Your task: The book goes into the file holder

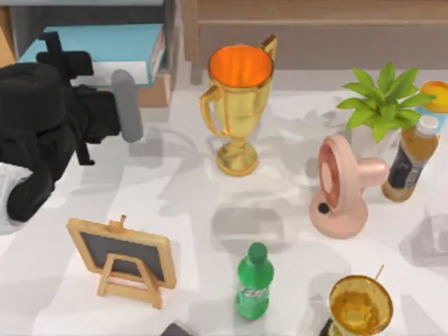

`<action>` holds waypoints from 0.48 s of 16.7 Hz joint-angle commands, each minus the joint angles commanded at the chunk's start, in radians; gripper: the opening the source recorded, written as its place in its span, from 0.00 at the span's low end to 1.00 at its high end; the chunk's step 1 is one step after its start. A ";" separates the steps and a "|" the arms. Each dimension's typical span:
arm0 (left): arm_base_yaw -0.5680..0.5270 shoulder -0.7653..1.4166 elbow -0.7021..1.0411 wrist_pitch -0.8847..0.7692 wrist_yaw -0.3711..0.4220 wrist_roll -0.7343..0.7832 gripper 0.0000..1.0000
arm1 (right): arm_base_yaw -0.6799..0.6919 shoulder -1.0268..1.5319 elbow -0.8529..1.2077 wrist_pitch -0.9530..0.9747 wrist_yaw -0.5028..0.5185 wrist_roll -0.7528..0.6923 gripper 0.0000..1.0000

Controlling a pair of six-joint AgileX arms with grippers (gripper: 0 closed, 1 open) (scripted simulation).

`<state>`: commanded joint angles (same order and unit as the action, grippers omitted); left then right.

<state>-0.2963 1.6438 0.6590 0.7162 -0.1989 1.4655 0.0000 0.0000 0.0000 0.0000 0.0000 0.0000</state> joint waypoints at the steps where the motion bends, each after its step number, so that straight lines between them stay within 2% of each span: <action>1: 0.020 0.034 0.022 0.018 0.007 0.023 0.00 | 0.000 0.000 0.000 0.000 0.000 0.000 1.00; 8: 0.063 0.129 0.076 0.057 0.021 0.067 0.00 | 0.000 0.000 0.000 0.000 0.000 0.000 1.00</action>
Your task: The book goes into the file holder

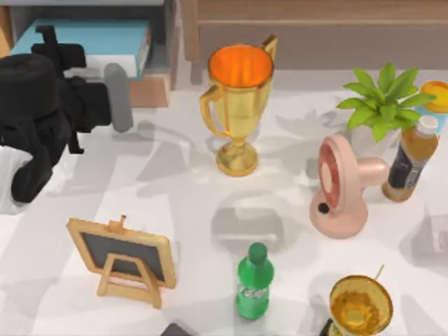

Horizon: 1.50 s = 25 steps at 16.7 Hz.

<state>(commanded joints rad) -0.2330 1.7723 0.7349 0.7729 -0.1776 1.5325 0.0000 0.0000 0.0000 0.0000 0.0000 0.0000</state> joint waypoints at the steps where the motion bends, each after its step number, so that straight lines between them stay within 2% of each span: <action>1: 0.000 0.000 0.000 0.000 0.000 0.000 0.00 | 0.000 0.000 0.000 0.000 0.000 0.000 1.00; 14: 0.016 0.105 0.118 -0.012 0.017 0.004 0.00 | 0.000 0.000 0.000 0.000 0.000 0.000 1.00; 25: 0.016 0.105 0.118 -0.012 0.017 0.004 0.83 | 0.000 0.000 0.000 0.000 0.000 0.000 1.00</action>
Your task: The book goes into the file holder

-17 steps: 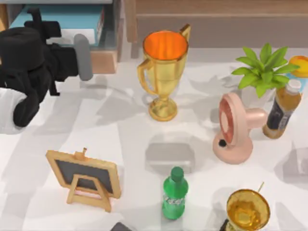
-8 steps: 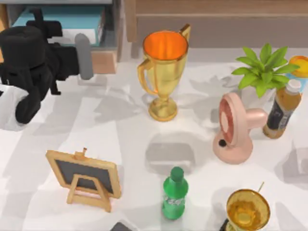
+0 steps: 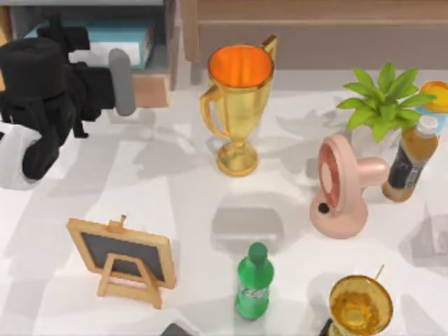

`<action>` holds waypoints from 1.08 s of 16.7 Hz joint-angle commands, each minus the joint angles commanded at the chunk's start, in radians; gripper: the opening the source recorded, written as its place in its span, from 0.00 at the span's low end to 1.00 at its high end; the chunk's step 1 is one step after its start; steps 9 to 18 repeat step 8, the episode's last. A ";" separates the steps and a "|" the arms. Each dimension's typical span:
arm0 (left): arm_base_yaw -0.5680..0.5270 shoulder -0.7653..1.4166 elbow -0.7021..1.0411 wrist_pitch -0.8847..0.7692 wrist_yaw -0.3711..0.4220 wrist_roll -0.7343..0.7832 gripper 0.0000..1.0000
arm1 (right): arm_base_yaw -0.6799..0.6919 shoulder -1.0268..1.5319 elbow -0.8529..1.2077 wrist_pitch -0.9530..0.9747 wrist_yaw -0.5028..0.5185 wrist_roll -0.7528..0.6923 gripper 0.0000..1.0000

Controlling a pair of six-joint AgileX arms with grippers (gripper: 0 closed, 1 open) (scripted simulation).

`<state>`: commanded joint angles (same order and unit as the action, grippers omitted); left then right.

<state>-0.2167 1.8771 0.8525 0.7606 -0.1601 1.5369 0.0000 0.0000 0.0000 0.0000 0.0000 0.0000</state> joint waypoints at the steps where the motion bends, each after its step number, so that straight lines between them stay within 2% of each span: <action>1: 0.000 0.000 0.000 0.000 0.000 0.000 0.90 | 0.000 0.000 0.000 0.000 0.000 0.000 1.00; 2: 0.000 0.000 0.000 0.000 0.000 0.000 0.98 | 0.000 0.000 0.000 0.000 0.000 0.000 1.00; 3: 0.000 0.000 0.000 0.000 0.000 0.000 1.00 | 0.000 0.000 0.000 0.000 0.000 0.000 1.00; 18: 0.000 0.000 0.000 0.000 0.000 0.000 1.00 | 0.000 0.000 0.000 0.000 0.000 0.000 1.00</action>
